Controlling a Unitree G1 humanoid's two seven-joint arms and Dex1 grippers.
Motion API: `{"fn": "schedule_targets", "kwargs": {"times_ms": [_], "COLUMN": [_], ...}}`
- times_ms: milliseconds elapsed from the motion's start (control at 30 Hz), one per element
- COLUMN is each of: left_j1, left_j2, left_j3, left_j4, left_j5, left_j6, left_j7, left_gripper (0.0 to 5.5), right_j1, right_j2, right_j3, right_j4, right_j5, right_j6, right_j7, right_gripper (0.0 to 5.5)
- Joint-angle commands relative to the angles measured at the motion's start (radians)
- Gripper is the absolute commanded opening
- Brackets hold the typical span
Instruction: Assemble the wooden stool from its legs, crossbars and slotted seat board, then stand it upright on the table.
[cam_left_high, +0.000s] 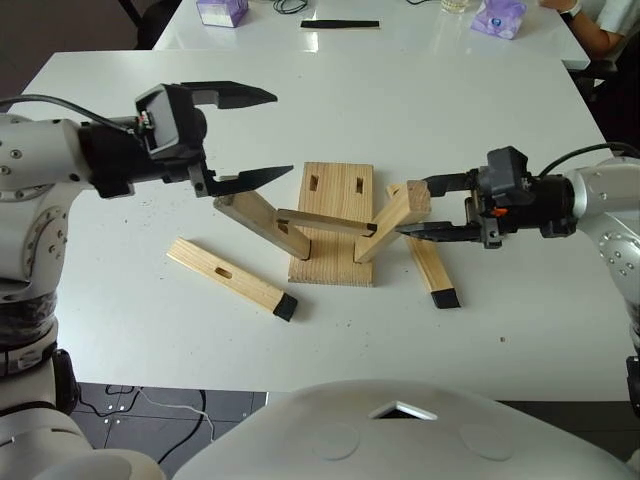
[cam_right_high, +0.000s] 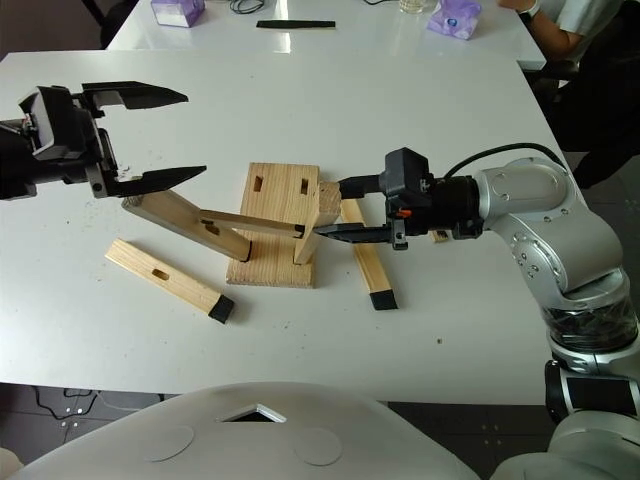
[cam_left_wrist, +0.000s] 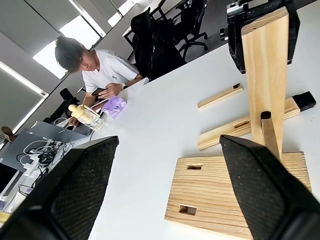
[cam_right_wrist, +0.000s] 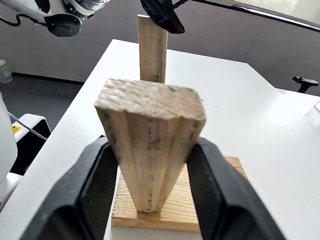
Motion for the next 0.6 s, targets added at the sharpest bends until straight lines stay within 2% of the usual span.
{"fn": "schedule_targets", "kwargs": {"times_ms": [33,233,433,600], "left_j1": [0.037,-0.016,-0.240,-0.394], "left_j2": [0.014,-0.003,-0.061,-0.102], "left_j3": [-0.079,-0.098,-0.093,-0.101], "left_j4": [0.065,0.062,0.061,0.053], "left_j5": [0.108,0.084,-0.020,-0.010], "left_j6": [0.005,0.012,0.120,0.164], "left_j7": [-0.010,-0.003,0.032,0.070], "left_gripper": [3.77,3.77,3.77,3.77], "right_j1": [0.016,-0.039,-0.103,-0.152], "right_j2": [-0.057,-0.053,-0.033,-0.003], "right_j3": [0.081,0.133,0.154,0.182], "right_j4": [0.027,0.088,0.148,0.183], "right_j5": [-0.107,-0.144,-0.138,-0.140], "right_j6": [-0.016,-0.050,-0.044,-0.036], "right_j7": [0.072,0.076,0.084,0.099], "right_gripper": [2.01,2.01,2.01,2.01]}}
